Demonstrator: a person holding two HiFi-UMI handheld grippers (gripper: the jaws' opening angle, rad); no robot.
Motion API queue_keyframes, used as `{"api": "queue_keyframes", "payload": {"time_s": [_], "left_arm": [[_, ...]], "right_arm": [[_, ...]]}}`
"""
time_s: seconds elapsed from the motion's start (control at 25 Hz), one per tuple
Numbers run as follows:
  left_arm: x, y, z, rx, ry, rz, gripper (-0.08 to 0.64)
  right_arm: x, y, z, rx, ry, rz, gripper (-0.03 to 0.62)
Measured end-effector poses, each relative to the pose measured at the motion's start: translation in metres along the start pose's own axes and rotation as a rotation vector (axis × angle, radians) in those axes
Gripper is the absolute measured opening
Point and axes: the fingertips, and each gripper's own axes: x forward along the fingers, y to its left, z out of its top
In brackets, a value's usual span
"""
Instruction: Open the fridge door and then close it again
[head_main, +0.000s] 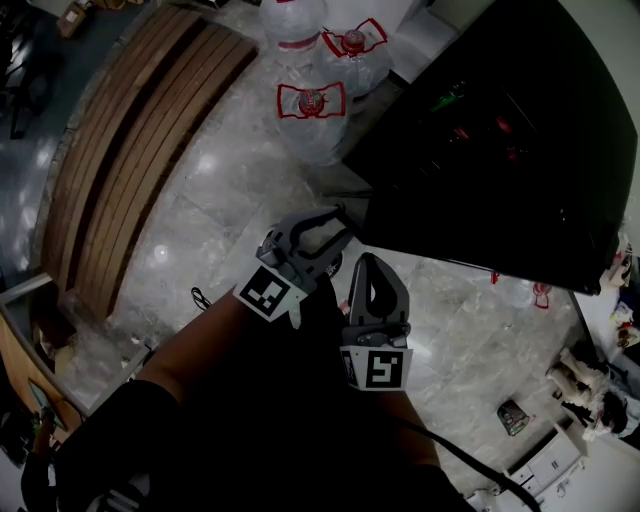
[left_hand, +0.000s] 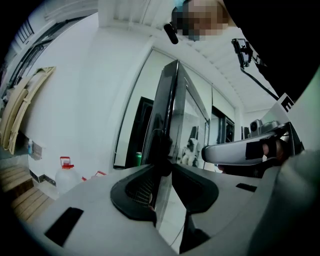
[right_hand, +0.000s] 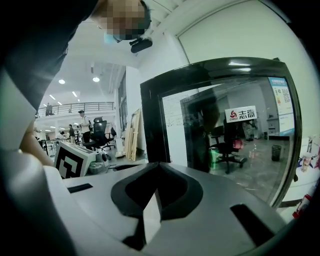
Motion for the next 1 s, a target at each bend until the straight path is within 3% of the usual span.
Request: {"api": "queue_keyframes", "payload": {"time_s": [0.36,0.8,1.0], "left_arm": [[0.055,0.043,0.012,0.044,0.021,-0.042,0.121],[0.134,0.091,0.029,0.099,-0.059,-0.079,0.137],[0.13,0.095,0.027,0.066,-0.07,0.018,0.137]], "right_arm": [[0.025,-0.031,0.006,0.015,-0.013,-0.032,0.015],[0.036,-0.071,0.005,0.038,-0.005,-0.096,0.015],[0.033,-0.086,0.005,0.041,-0.013,-0.131,0.015]]}}
